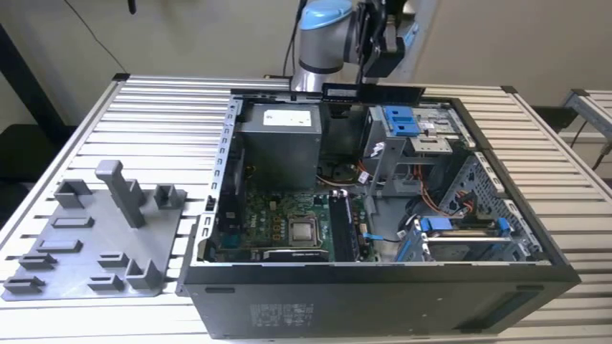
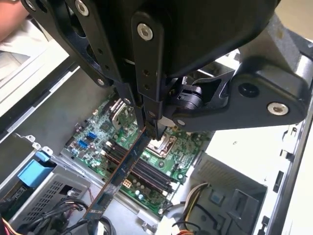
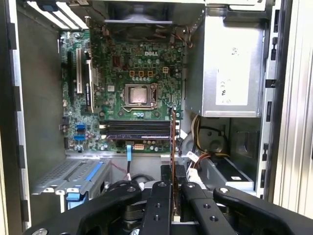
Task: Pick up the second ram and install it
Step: 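Pick up the second ram and move it above second insertion slot, then insert the second ram into the second slot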
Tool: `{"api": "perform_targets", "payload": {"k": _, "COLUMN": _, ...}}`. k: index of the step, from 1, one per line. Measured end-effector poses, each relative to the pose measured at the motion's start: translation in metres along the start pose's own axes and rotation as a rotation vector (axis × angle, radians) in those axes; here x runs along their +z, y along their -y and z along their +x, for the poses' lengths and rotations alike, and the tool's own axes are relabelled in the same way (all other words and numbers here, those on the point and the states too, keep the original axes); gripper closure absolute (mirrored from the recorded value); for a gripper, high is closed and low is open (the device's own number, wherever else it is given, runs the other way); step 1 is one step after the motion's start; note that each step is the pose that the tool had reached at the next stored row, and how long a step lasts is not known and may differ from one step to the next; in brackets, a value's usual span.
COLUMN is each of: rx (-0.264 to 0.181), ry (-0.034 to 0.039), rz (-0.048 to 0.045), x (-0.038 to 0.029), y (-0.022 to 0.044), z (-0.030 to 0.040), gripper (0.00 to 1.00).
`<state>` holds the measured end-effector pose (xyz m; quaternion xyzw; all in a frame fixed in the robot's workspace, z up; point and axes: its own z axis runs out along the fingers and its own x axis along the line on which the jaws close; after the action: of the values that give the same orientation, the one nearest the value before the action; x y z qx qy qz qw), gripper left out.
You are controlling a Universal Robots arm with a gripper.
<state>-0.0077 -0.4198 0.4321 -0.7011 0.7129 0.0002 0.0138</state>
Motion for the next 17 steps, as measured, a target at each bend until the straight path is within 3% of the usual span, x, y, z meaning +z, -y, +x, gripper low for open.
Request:
{"api": "perform_targets", "payload": {"k": 4, "rx": 0.002, "ry": -0.0001, "rz": 0.0, "x": 0.0003, "y": -0.0001, "z": -0.0065, "gripper": 0.86}}
{"api": "perform_targets", "payload": {"k": 17, "rx": 0.003, "ry": 0.0, "rz": 0.0001, "x": 0.0003, "y": -0.0001, "z": -0.0073, "gripper": 0.86}}
